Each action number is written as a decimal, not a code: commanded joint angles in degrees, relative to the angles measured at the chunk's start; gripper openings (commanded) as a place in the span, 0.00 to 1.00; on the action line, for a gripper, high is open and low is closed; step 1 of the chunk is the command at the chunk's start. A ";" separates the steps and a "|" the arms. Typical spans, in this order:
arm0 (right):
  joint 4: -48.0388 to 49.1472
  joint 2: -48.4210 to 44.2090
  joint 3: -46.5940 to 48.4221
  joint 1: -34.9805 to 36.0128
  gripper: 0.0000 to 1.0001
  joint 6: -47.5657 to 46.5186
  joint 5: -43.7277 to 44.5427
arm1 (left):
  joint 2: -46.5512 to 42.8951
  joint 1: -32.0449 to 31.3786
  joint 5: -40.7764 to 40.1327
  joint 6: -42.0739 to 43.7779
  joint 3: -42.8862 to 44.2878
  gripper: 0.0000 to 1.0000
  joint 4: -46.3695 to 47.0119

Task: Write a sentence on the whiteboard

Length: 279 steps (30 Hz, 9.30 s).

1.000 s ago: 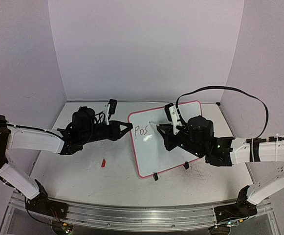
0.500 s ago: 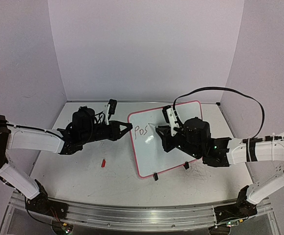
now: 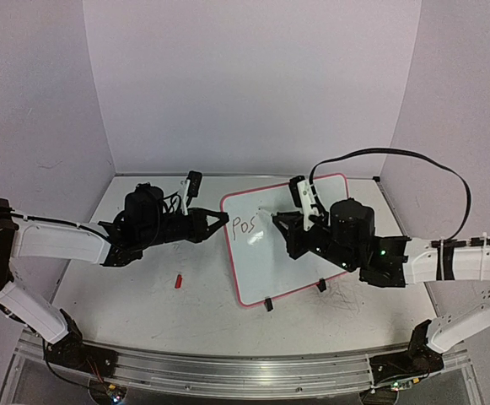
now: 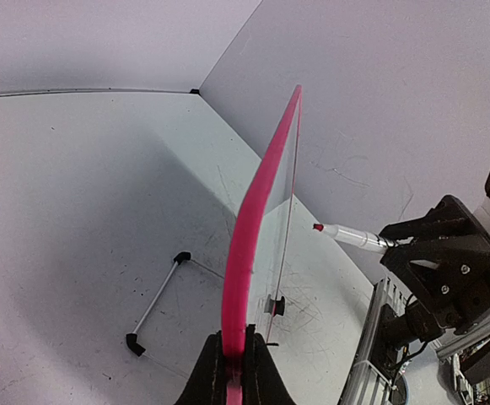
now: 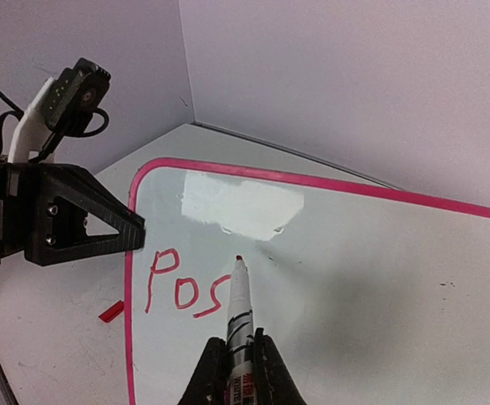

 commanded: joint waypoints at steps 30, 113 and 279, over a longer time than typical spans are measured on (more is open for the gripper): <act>-1.38 2.94 0.42 -0.13 0.00 1.72 1.22 | -2.80 0.34 -0.83 1.60 0.33 0.00 1.54; -1.83 -0.32 -0.57 0.05 0.00 -3.88 3.76 | -2.72 0.28 -3.73 0.77 0.71 0.00 -0.99; 5.24 1.96 -0.67 -0.60 0.00 -0.38 0.01 | -0.81 0.31 -3.20 5.04 3.53 0.00 -5.79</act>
